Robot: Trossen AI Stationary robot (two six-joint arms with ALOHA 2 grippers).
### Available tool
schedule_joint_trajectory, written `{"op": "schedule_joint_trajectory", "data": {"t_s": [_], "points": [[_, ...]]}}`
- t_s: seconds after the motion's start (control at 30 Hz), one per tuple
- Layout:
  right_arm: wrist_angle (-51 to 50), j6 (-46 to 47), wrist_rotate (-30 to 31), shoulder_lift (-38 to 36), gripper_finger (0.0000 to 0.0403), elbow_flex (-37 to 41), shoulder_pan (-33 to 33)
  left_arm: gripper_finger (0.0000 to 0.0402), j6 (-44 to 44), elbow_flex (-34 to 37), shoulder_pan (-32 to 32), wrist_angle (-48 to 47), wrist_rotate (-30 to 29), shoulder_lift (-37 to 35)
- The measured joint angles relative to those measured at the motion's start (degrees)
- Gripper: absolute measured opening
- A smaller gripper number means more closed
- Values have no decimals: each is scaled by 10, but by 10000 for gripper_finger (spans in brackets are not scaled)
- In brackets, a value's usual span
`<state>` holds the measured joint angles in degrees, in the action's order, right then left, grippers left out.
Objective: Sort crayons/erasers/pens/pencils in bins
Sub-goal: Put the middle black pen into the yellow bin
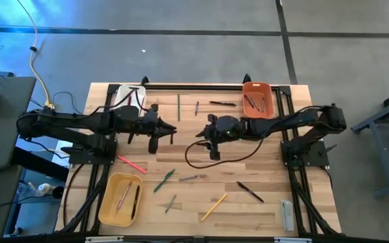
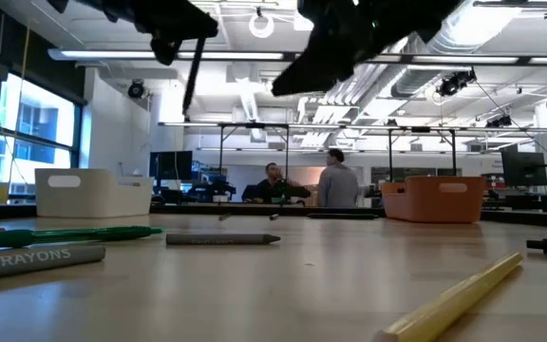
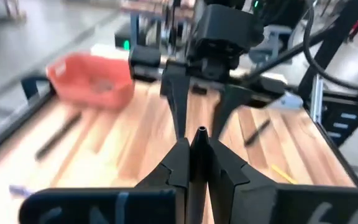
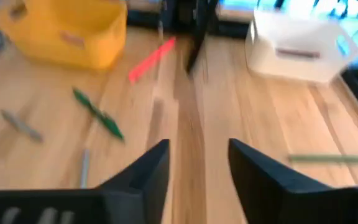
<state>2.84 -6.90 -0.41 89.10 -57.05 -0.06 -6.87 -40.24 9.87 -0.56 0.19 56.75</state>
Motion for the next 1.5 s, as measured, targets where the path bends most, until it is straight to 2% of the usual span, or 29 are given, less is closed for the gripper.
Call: {"op": "schedule_joint_trajectory", "data": {"t_s": [0.1,0.23,0.4,0.63,0.97,1.17,1.37,1.5], "points": [[35,-6,-2,0,84,41,-8,12,-36,-34,-8,-92,-6,0],[169,24,-15,2,11,135,-23,12,-99,-77,-42,-216,-13,2],[344,82,7,2,24,240,-29,12,-191,-118,-109,-351,-13,10],[440,107,25,1,2,308,-21,12,-343,-152,-181,-478,5,28],[451,107,28,-5,1,316,2,11,-583,-154,-301,-565,0,33],[452,103,35,-5,1,316,15,11,-709,-152,-379,-578,-40,59],[452,95,35,-5,0,316,17,11,-821,-101,-447,-509,-44,102],[452,93,36,-5,0,316,17,11,-891,-72,-478,-488,-73,127]]}}
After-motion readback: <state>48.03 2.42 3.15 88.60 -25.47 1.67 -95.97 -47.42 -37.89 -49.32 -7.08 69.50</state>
